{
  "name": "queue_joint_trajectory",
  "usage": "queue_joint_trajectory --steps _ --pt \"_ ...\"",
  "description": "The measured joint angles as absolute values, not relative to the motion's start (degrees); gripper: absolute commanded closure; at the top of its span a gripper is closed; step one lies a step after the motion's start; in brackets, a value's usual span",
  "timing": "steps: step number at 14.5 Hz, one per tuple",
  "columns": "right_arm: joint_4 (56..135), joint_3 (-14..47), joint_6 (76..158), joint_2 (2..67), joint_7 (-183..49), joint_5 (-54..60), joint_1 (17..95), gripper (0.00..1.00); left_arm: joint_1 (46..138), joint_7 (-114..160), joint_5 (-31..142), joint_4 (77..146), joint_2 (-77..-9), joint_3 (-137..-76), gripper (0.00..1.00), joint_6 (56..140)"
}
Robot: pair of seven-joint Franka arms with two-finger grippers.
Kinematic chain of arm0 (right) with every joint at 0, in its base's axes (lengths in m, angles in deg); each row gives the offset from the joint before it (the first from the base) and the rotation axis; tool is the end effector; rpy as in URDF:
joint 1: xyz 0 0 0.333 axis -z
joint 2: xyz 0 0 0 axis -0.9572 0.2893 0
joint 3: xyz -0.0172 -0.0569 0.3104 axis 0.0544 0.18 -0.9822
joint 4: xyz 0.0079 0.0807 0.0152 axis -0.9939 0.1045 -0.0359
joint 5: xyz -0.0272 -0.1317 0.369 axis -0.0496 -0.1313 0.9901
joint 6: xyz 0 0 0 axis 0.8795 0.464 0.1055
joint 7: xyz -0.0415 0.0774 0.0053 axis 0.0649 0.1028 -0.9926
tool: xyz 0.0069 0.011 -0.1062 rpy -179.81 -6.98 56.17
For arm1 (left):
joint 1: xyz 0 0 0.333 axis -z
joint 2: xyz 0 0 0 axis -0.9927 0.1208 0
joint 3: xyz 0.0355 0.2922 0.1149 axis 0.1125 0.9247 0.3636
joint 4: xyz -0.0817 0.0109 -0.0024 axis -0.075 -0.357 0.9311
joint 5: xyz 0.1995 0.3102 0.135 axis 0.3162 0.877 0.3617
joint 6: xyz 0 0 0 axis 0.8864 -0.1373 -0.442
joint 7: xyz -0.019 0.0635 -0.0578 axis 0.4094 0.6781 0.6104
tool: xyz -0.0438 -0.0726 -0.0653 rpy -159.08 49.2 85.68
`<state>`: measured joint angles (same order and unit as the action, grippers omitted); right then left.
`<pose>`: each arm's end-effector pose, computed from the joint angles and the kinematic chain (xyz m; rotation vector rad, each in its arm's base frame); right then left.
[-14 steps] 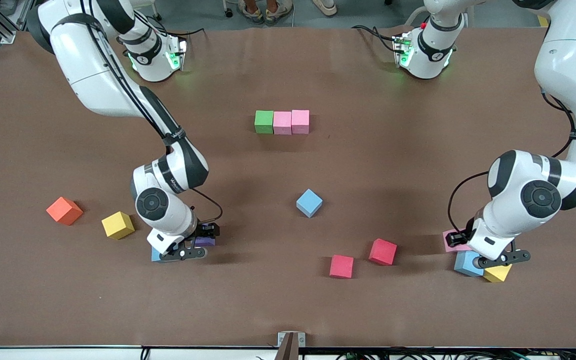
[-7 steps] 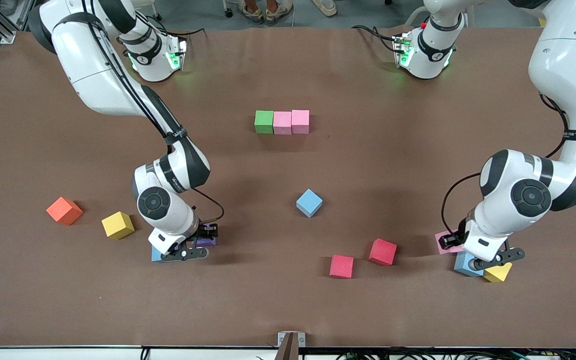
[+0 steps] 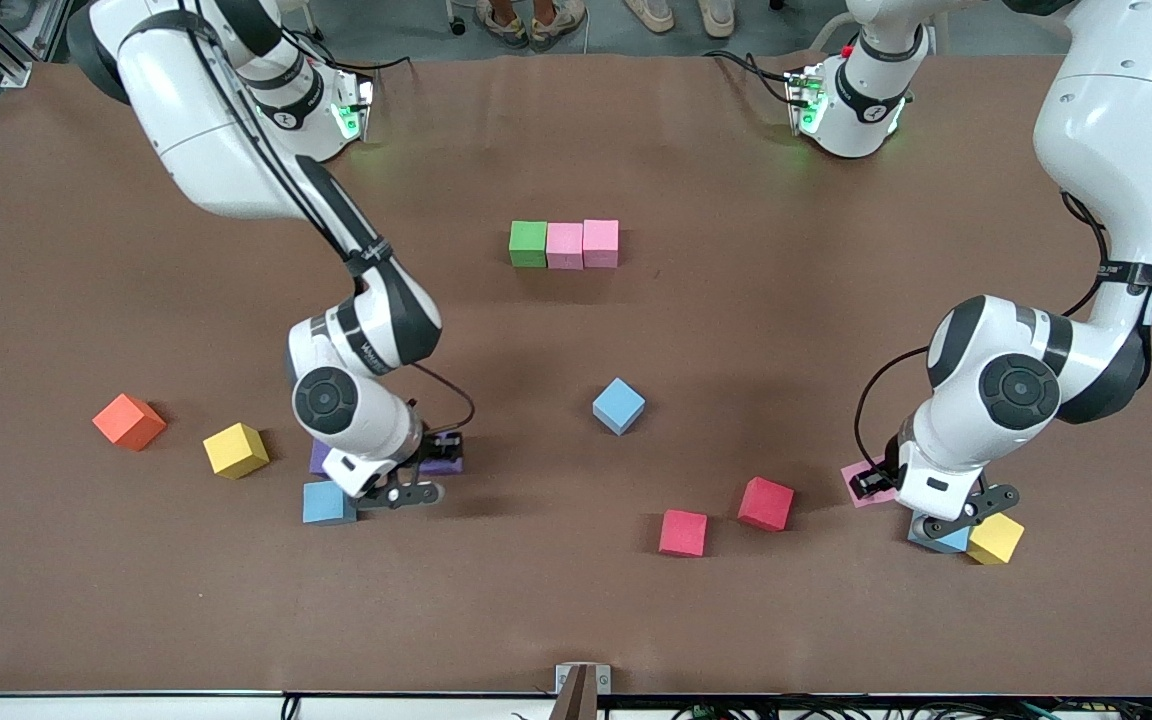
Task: Arrange 11 blocks into digit 3
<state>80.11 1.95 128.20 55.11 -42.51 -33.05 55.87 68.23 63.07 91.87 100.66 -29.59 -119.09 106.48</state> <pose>0.6559 0.3026 0.2320 -3.0280 -0.1058 0.0820 0.6979 -0.1186 0.2977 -3.0641 -0.5779 -0.1548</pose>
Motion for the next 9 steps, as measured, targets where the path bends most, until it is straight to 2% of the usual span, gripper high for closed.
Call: queue_joint_trajectory --steps 3,6,9 --pt "83.52 1.91 125.91 51.48 -39.67 -32.31 52.03 0.66 68.22 63.13 91.87 100.37 -29.65 -119.4 0.89 105.48" --pt "91.3 1.85 126.17 45.94 -37.03 -32.14 48.59 0.66 68.23 63.15 91.87 100.29 -29.82 -119.61 0.89 105.27" --pt "100.33 1.86 132.19 40.82 -32.57 -32.06 44.81 0.66 68.27 63.18 91.86 100.29 -29.86 -119.69 0.89 105.05"
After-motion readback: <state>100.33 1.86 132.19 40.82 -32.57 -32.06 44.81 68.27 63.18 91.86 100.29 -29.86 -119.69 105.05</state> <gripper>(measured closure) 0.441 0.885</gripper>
